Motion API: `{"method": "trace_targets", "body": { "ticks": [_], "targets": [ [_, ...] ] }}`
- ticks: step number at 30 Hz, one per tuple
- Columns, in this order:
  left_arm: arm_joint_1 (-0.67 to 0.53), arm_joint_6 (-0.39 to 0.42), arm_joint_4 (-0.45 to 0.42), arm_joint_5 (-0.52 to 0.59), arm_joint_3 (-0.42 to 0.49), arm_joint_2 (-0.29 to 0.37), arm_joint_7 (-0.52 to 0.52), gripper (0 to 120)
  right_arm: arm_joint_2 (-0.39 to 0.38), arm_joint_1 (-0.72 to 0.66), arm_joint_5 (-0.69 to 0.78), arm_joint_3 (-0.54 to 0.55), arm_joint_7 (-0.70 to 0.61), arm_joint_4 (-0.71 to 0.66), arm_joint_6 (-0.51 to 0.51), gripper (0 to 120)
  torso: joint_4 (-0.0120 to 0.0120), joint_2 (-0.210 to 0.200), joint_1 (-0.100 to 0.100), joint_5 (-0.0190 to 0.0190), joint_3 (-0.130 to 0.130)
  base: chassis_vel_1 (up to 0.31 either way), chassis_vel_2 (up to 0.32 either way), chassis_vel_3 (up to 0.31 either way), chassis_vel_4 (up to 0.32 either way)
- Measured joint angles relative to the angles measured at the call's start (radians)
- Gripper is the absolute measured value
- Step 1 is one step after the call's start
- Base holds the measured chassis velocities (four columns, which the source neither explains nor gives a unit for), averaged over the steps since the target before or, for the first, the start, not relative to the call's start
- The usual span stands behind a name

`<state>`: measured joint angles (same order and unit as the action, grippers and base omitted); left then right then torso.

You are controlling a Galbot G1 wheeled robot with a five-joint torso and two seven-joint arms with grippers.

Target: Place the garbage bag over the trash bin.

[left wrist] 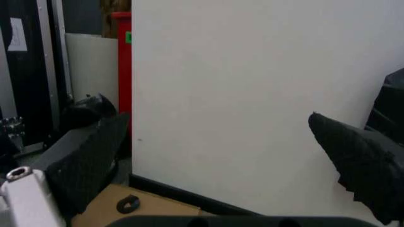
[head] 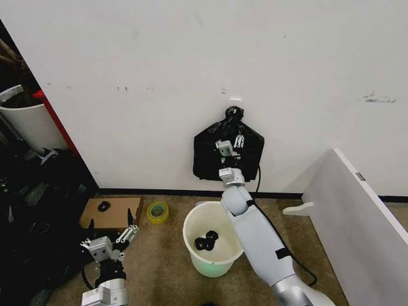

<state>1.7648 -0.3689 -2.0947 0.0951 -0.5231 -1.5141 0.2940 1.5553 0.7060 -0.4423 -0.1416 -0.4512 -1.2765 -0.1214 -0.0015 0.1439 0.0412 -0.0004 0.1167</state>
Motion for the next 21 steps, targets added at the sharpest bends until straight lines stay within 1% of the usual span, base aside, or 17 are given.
{"method": "trace_targets", "body": {
  "ticks": [3, 4, 6, 8, 9, 11, 12, 16, 17, 20, 21],
  "targets": [
    [0.000, 0.000, 0.001, -0.009, 0.003, -0.007, 0.001, 100, -0.007, -0.001, -0.006, -0.002, -0.010, 0.006, 0.022, 27, 0.0000, 0.000, 0.000, 0.0000, 0.000, 0.000, 0.000, 0.000, 0.000],
    [0.000, 0.000, 0.001, -0.009, 0.003, -0.007, 0.001, 100, -0.007, -0.001, -0.006, -0.002, -0.010, 0.006, 0.022, 27, 0.0000, 0.000, 0.000, 0.0000, 0.000, 0.000, 0.000, 0.000, 0.000],
    [0.001, -0.001, 0.002, -0.016, 0.005, -0.011, 0.002, 100, -0.013, -0.001, -0.005, -0.003, -0.013, 0.006, 0.034, 19, 0.0000, 0.000, 0.000, 0.0000, 0.000, 0.000, 0.000, 0.000, 0.000],
    [0.001, -0.001, 0.002, -0.020, 0.006, -0.014, 0.002, 100, -0.019, 0.004, 0.005, 0.000, -0.014, -0.004, 0.037, 25, 0.0000, 0.000, 0.000, 0.0000, 0.000, 0.000, 0.000, 0.000, 0.000],
    [0.002, -0.001, 0.002, -0.022, 0.006, -0.016, 0.002, 100, -0.021, 0.009, 0.013, 0.003, -0.014, -0.011, 0.035, 30, 0.0000, 0.000, 0.000, 0.0000, 0.000, 0.000, 0.000, 0.000, 0.000],
    [0.002, -0.001, 0.003, -0.024, 0.006, -0.017, 0.002, 100, -0.022, 0.012, 0.020, 0.007, -0.014, -0.018, 0.034, 30, 0.0000, 0.000, 0.000, 0.0000, 0.000, 0.000, 0.000, 0.000, 0.000],
    [0.002, -0.001, 0.003, -0.027, 0.007, -0.019, 0.002, 100, -0.021, 0.014, 0.023, 0.009, -0.013, -0.020, 0.032, 39, 0.0001, 0.000, 0.000, 0.0000, 0.000, 0.000, 0.000, 0.000, 0.000],
    [0.004, -0.002, 0.003, -0.033, 0.007, -0.023, 0.004, 100, -0.020, 0.002, 0.023, 0.008, -0.012, -0.010, 0.028, 55, 0.0001, 0.000, 0.000, 0.0000, 0.000, 0.000, 0.000, 0.000, 0.000],
    [0.004, -0.002, 0.003, -0.033, 0.007, -0.023, 0.004, 100, -0.020, 0.002, 0.023, 0.008, -0.012, -0.010, 0.028, 55, 0.0001, 0.000, 0.000, 0.0000, 0.000, 0.000, 0.000, 0.000, 0.000],
    [0.006, -0.004, 0.003, -0.036, 0.007, -0.025, 0.006, 100, -0.021, -0.002, 0.024, 0.005, -0.012, -0.010, 0.025, 65, 0.0001, 0.000, 0.000, -0.0001, 0.000, 0.000, 0.000, 0.000, 0.000],
    [0.007, -0.005, 0.003, -0.038, 0.006, -0.026, 0.006, 100, -0.022, -0.002, 0.024, 0.005, -0.012, -0.010, 0.023, 63, 0.0000, 0.000, 0.000, 0.0000, 0.000, 0.000, 0.000, 0.000, 0.000]
  ]
}}
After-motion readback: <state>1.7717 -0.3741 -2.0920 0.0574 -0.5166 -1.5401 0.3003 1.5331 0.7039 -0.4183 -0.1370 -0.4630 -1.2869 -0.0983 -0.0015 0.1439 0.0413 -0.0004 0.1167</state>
